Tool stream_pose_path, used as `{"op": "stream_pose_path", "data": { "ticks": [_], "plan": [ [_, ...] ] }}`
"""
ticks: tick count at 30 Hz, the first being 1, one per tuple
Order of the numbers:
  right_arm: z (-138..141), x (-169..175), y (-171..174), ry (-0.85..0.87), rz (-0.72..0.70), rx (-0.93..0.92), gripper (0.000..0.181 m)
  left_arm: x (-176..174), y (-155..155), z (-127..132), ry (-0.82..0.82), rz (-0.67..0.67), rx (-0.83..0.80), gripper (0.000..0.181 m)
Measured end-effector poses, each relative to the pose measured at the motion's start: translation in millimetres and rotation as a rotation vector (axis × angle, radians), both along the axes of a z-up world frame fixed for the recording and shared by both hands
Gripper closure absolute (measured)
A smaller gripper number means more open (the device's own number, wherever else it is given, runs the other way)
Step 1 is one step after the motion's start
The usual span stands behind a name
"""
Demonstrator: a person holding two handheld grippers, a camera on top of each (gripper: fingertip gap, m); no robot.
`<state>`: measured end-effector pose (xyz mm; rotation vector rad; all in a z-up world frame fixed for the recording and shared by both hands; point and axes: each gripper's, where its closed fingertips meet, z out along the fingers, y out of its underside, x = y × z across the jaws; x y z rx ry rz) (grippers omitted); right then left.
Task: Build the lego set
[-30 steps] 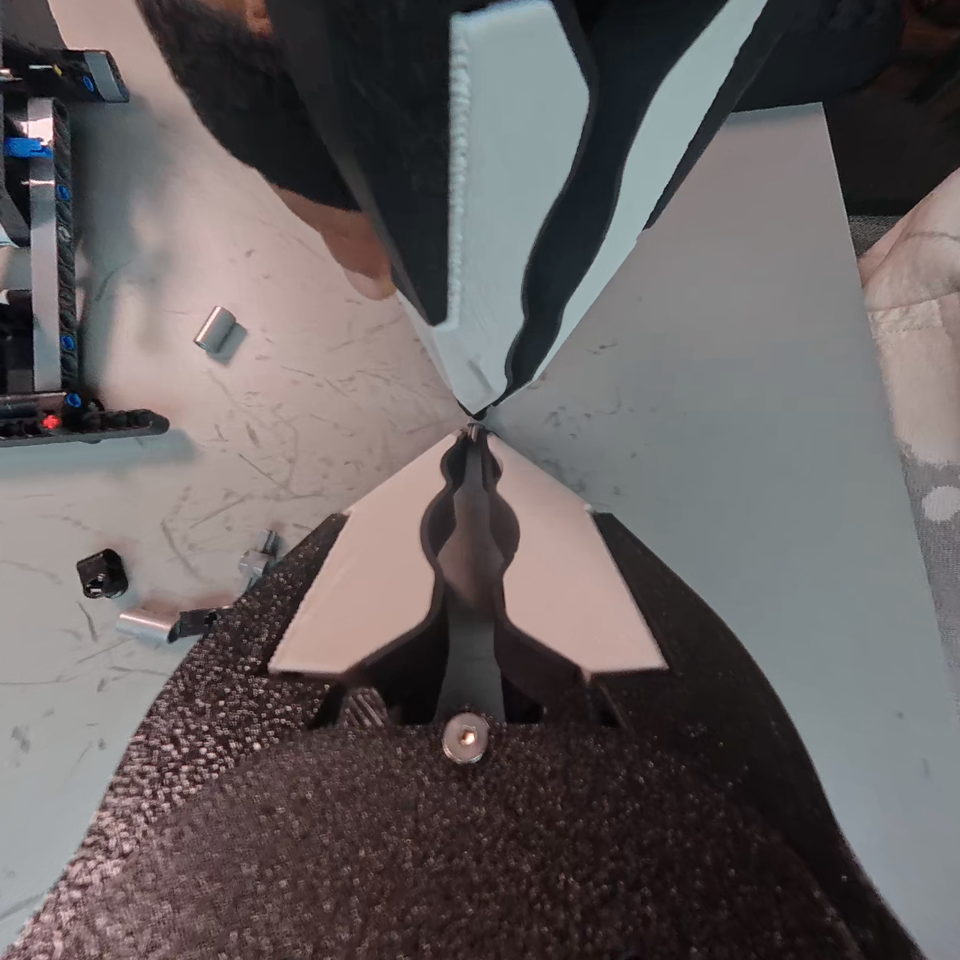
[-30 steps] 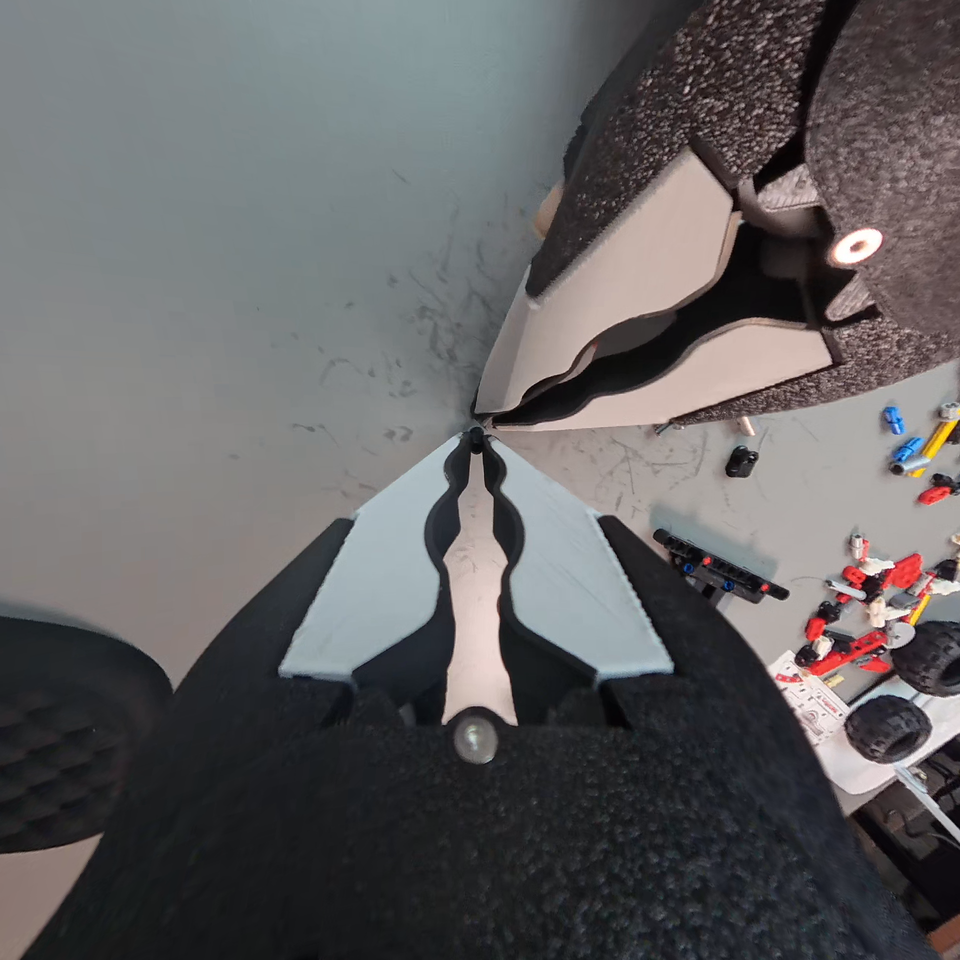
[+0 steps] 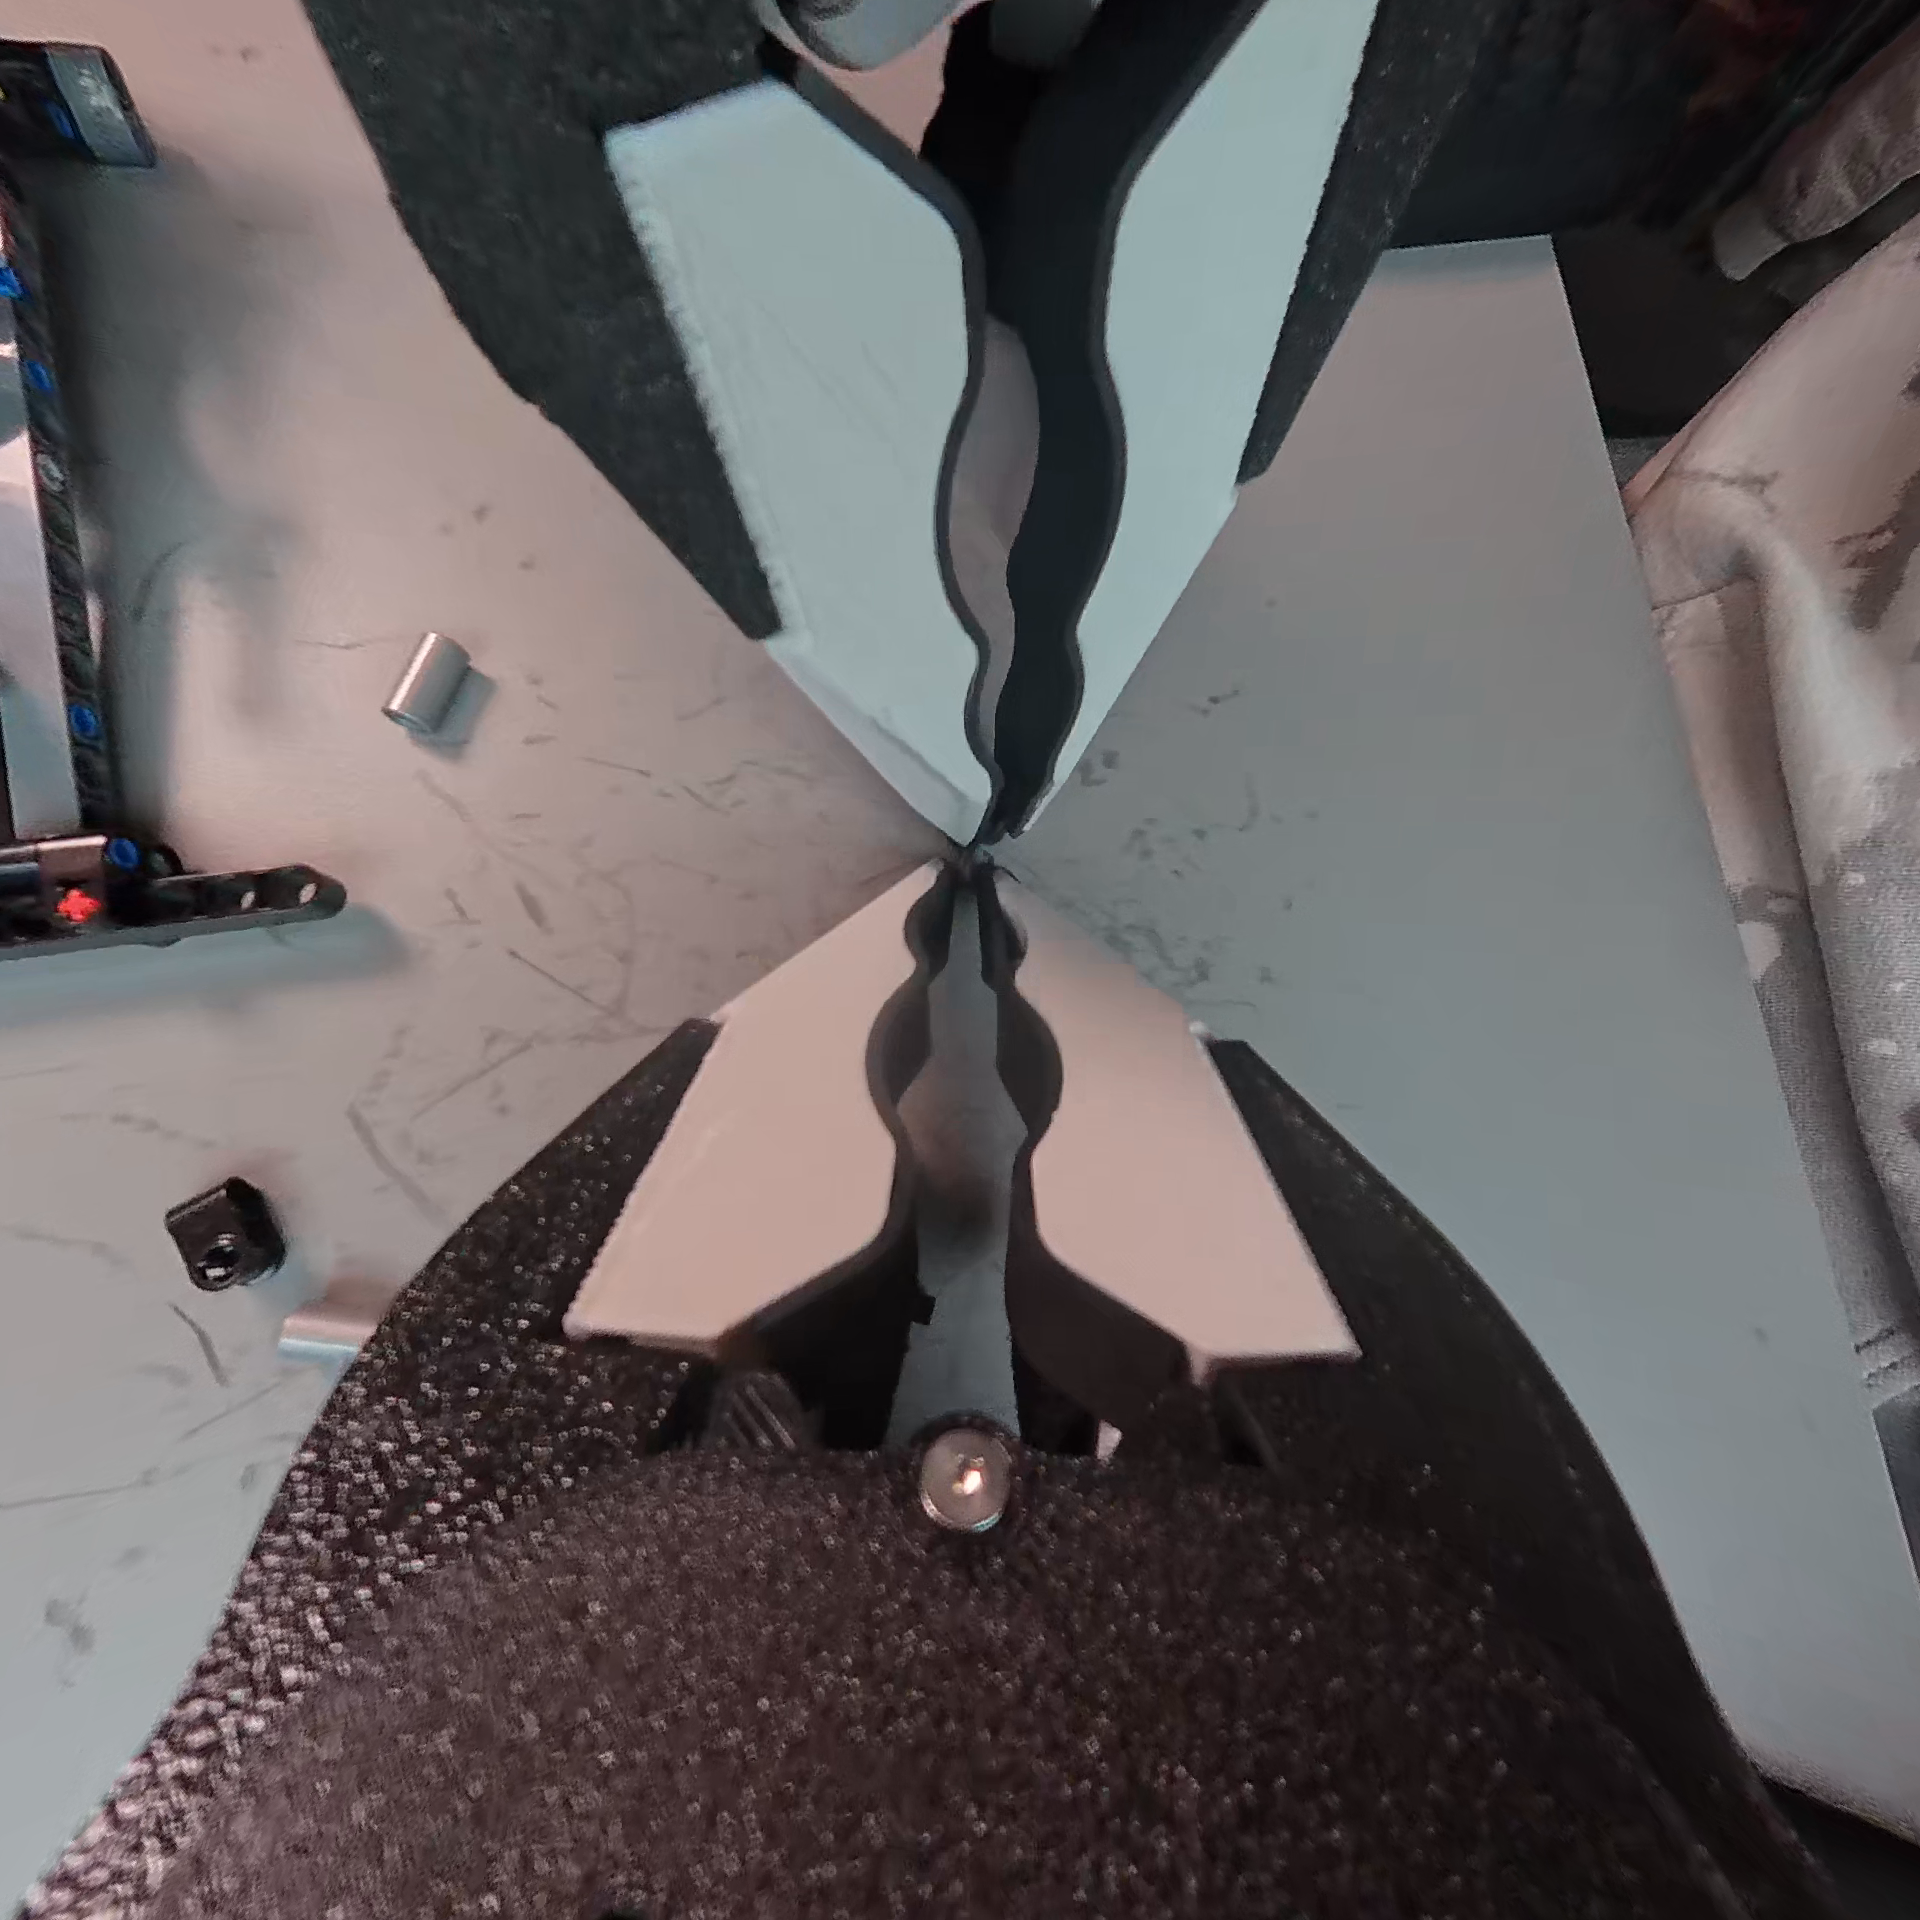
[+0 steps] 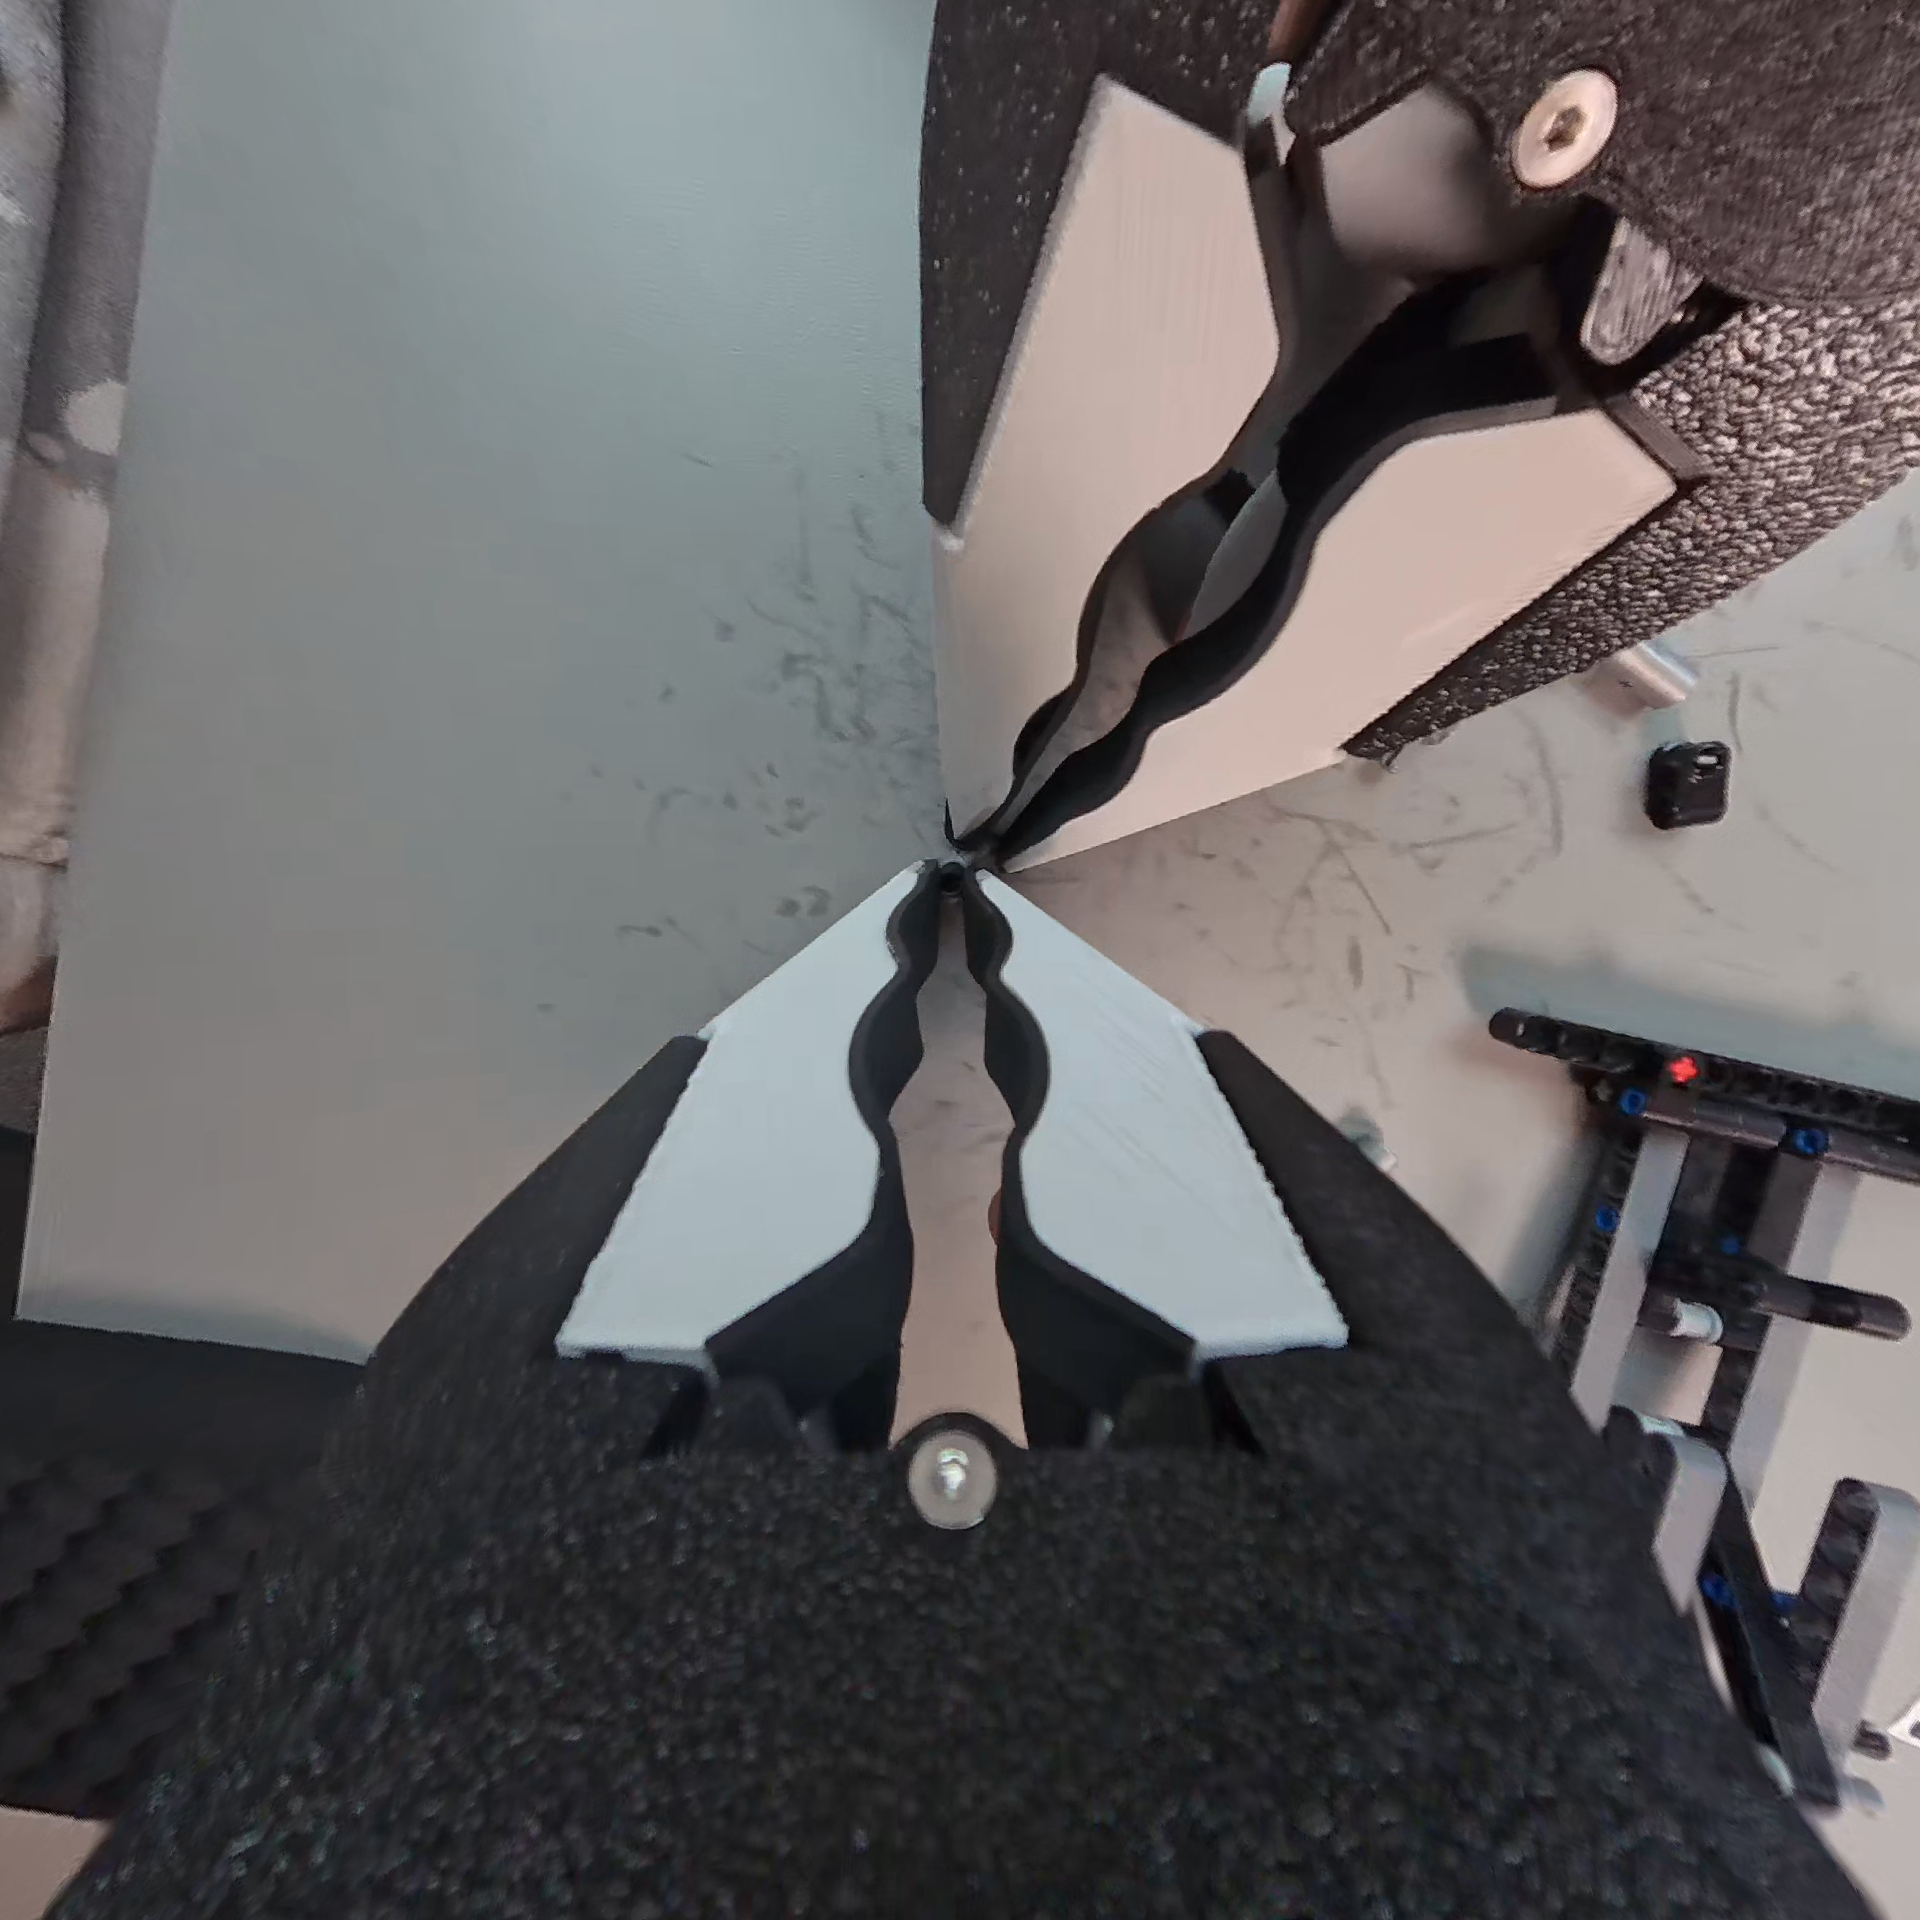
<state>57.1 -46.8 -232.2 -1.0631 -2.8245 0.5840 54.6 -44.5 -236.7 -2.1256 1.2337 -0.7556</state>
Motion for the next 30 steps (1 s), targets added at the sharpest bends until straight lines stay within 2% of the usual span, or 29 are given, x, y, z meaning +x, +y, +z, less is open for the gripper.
{"op": "stream_pose_path", "data": {
  "ticks": [5, 6, 7, 8, 13, 18, 26, 30],
  "plan": [
    [0.8, -0.1, 0.7, 0.073, -0.111, 0.106, 0.176, -0.2, -0.4, 0.1, 0.008, 0.032, 0.019, 0.176],
    [1.1, 1.3, 2.6, 0.104, -0.101, 0.147, 0.172, 0.0, -0.8, 0.0, 0.01, 0.036, 0.022, 0.176],
    [1.1, 4.8, 0.6, 0.114, -0.102, 0.145, 0.159, -0.1, -0.9, -0.1, 0.014, 0.04, 0.026, 0.176],
    [3.6, 5.9, -3.7, 0.129, -0.136, 0.102, 0.158, -0.3, -0.9, -0.2, 0.016, 0.046, 0.026, 0.176],
    [14.3, 1.7, 1.5, 0.224, -0.263, 0.057, 0.171, 0.0, -0.6, -0.3, 0.019, 0.057, 0.021, 0.176],
    [13.0, -3.1, 3.1, 0.233, -0.266, 0.074, 0.181, 0.0, -0.4, -0.3, 0.019, 0.06, 0.02, 0.176],
    [9.2, -1.1, 2.9, 0.139, -0.179, 0.169, 0.181, -0.2, -0.4, -0.4, 0.017, 0.061, 0.013, 0.176],
    [9.0, -0.9, 3.0, 0.12, -0.197, 0.174, 0.181, -0.2, -0.4, -0.4, 0.021, 0.072, 0.022, 0.176]
  ]
}}
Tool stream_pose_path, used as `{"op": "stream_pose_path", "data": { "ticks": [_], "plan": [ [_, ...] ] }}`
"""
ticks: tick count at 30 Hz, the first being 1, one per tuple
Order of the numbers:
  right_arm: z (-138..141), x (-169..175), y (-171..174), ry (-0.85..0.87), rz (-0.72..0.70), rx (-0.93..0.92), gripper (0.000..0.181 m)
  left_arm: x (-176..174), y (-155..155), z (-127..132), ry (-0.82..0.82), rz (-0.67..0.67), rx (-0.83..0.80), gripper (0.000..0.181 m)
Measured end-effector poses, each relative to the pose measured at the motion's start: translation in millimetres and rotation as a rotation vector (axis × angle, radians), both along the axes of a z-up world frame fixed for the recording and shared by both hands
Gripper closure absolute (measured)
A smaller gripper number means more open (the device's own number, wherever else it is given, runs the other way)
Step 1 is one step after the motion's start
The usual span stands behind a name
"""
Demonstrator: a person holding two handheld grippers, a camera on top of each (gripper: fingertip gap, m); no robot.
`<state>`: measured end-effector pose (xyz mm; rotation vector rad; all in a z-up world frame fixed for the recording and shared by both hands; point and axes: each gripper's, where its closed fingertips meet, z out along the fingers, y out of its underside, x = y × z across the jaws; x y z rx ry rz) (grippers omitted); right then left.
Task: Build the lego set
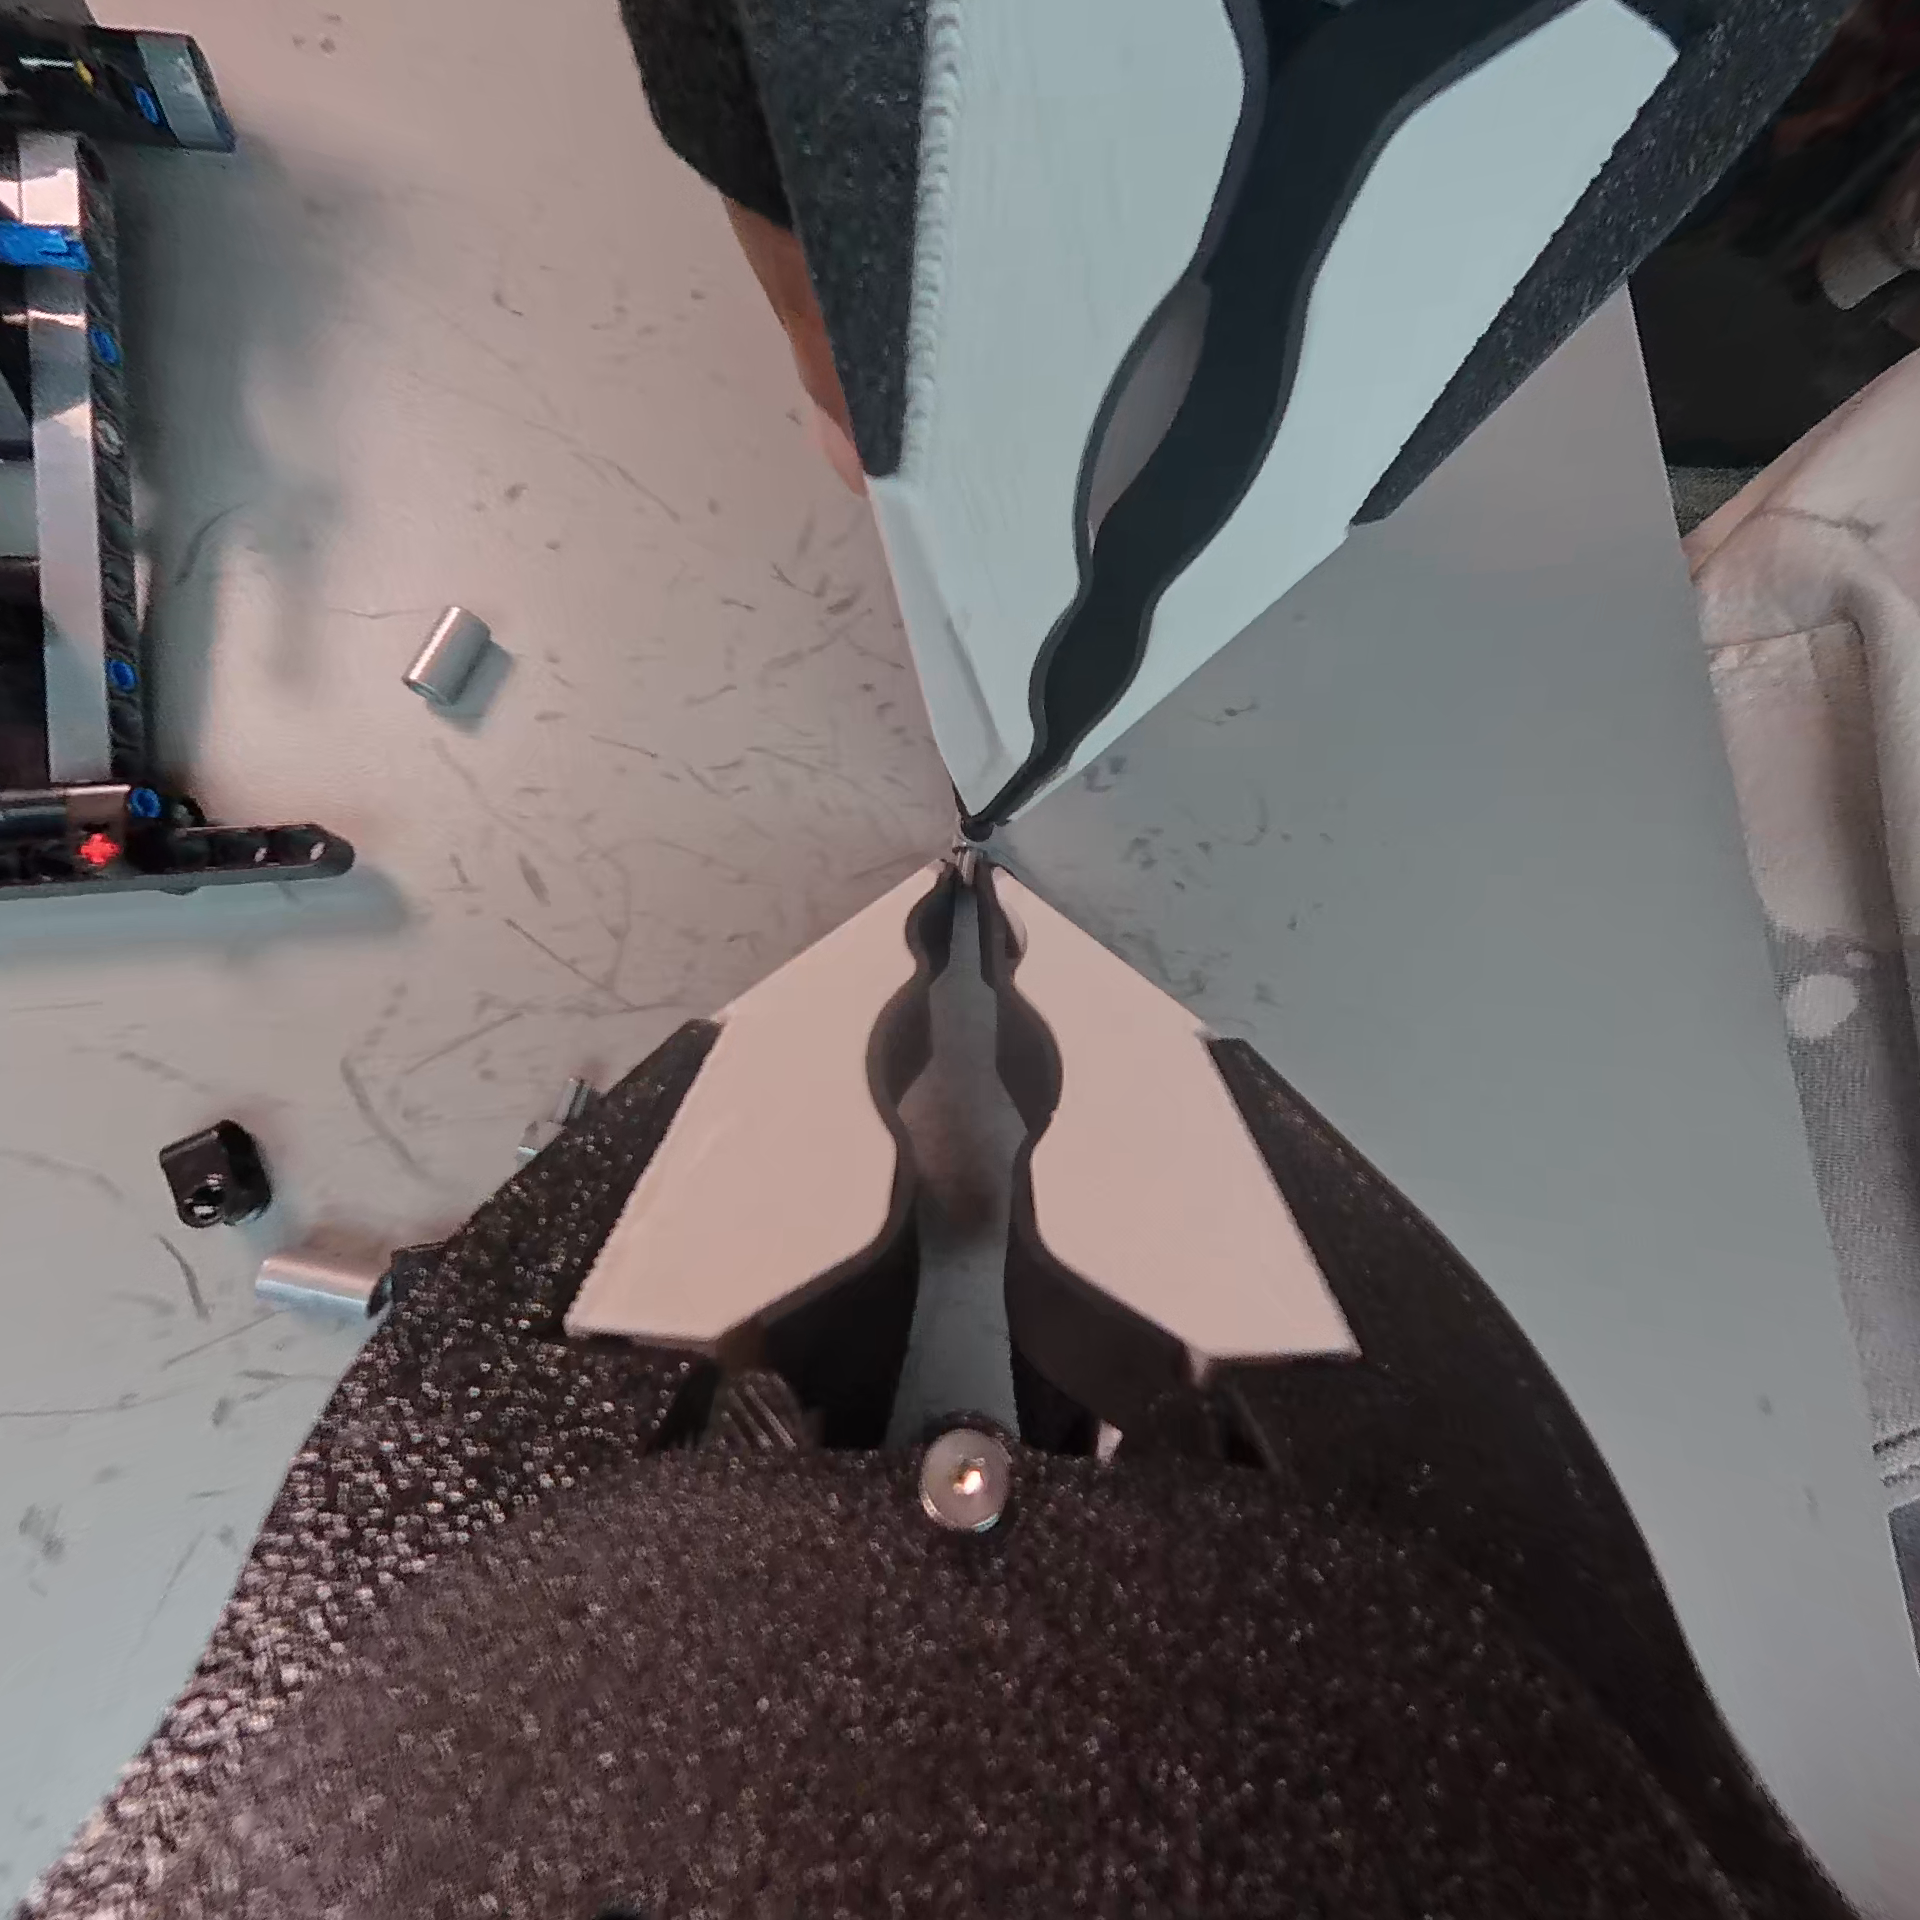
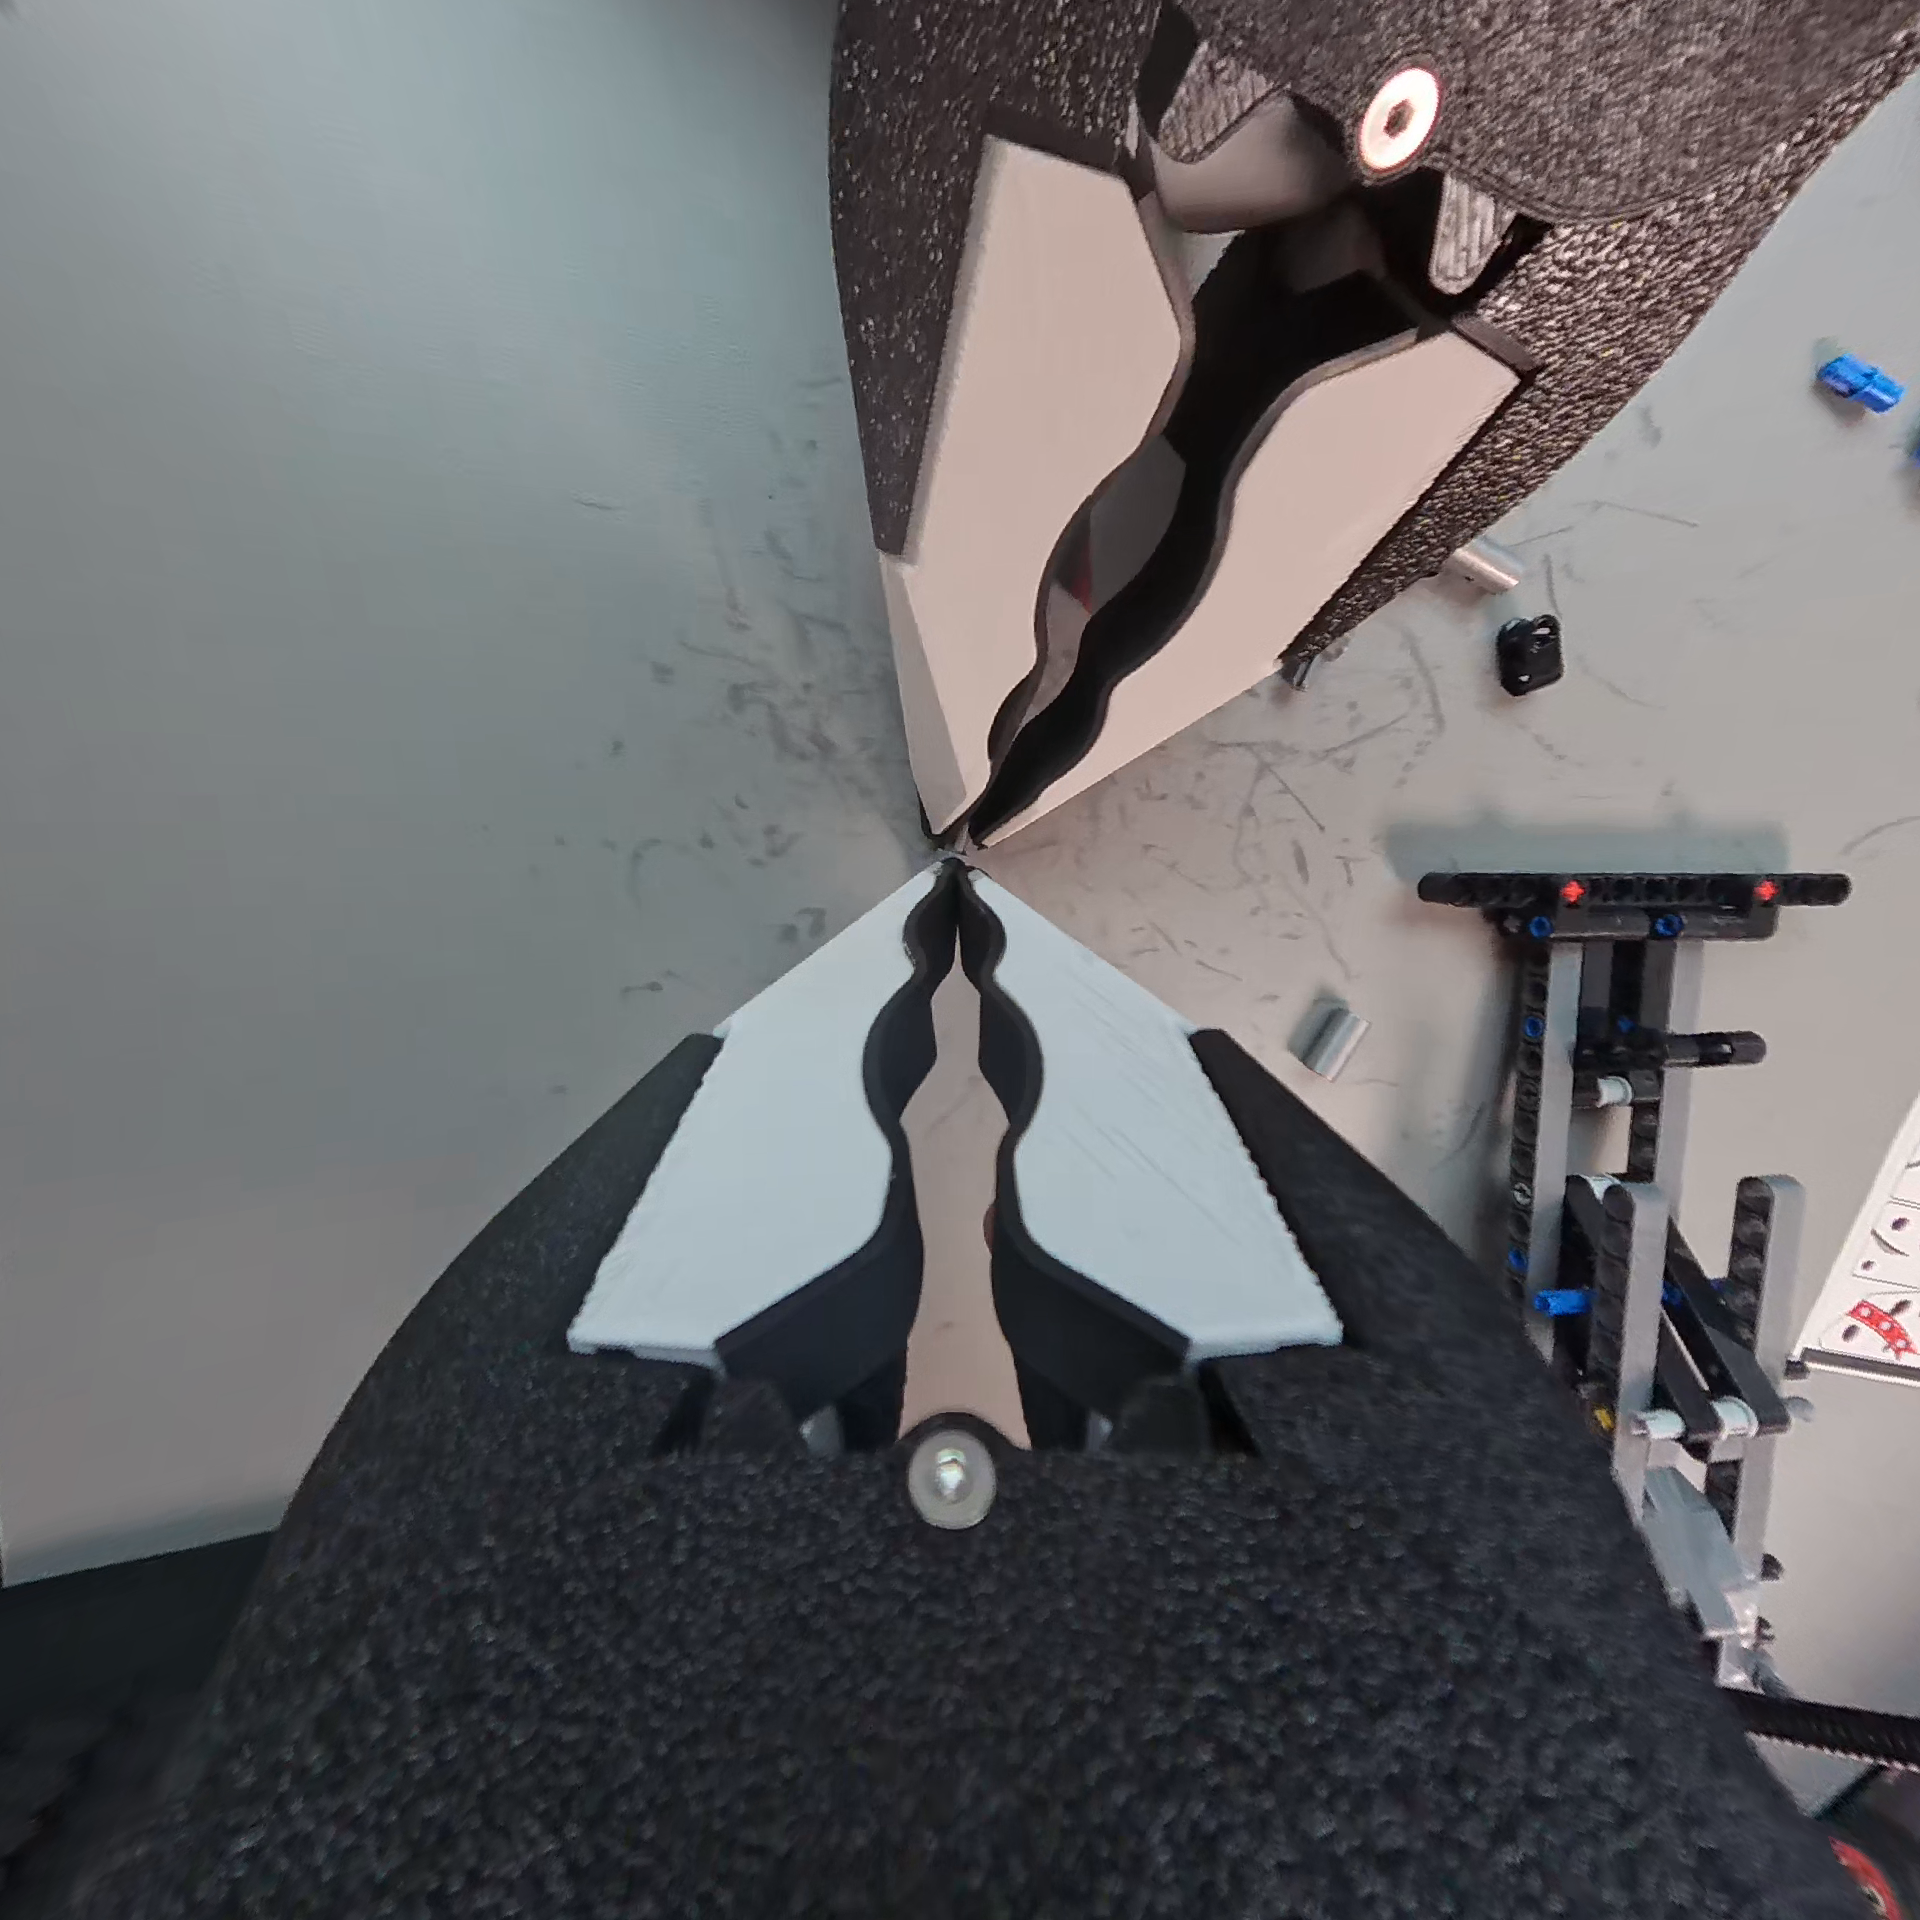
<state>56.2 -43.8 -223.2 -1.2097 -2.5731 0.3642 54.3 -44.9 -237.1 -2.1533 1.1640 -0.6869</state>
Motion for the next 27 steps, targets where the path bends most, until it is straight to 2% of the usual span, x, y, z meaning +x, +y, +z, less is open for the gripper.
{"op": "stream_pose_path", "data": {
  "ticks": [5, 7, 8, 11, 14, 17, 21, 23, 25, 27],
  "plan": [
    [2.2, -2.5, 2.2, 0.134, -0.074, -0.009, 0.181, -0.3, 0.1, 0.2, 0.004, 0.03, 0.015, 0.176],
    [6.0, -1.9, 4.5, 0.202, -0.138, -0.07, 0.16, -0.4, 0.2, 0.5, 0.006, 0.049, 0.013, 0.176],
    [12.2, -2.8, 7.4, 0.254, -0.18, -0.115, 0.158, -0.8, 0.2, 0.4, 0.01, 0.058, 0.01, 0.176],
    [30.6, -4.5, 49.1, 0.445, -0.351, -0.126, 0.163, -4.0, 0.2, 0.5, 0.019, 0.074, 0.002, 0.176],
    [15.7, 3.0, 87.2, 0.44, -0.473, -0.141, 0.165, -12.0, -0.2, 0.6, 0.028, 0.081, -0.014, 0.176],
    [0.2, 6.3, 102.4, 0.38, -0.477, -0.136, 0.164, -25.7, -2.4, 0.9, 0.046, 0.1, -0.018, 0.176],
    [-2.4, -4.2, 104.6, 0.354, -0.436, -0.152, 0.163, -35.5, -8.9, 7.6, 0.002, 0.106, -0.009, 0.17],
    [-1.1, -12.2, 105.9, 0.37, -0.424, -0.14, 0.163, -43.2, -8.7, 18.9, -0.034, 0.121, 0.015, 0.166],
    [4.7, -19.2, 106.0, 0.421, -0.421, -0.137, 0.164, -62.1, -0.1, 37.2, -0.08, 0.192, 0.073, 0.166],
    [14.1, -23.3, 105.4, 0.5, -0.428, -0.157, 0.166, -92.7, 14.8, 53.8, -0.131, 0.328, 0.134, 0.167]
  ]
}}
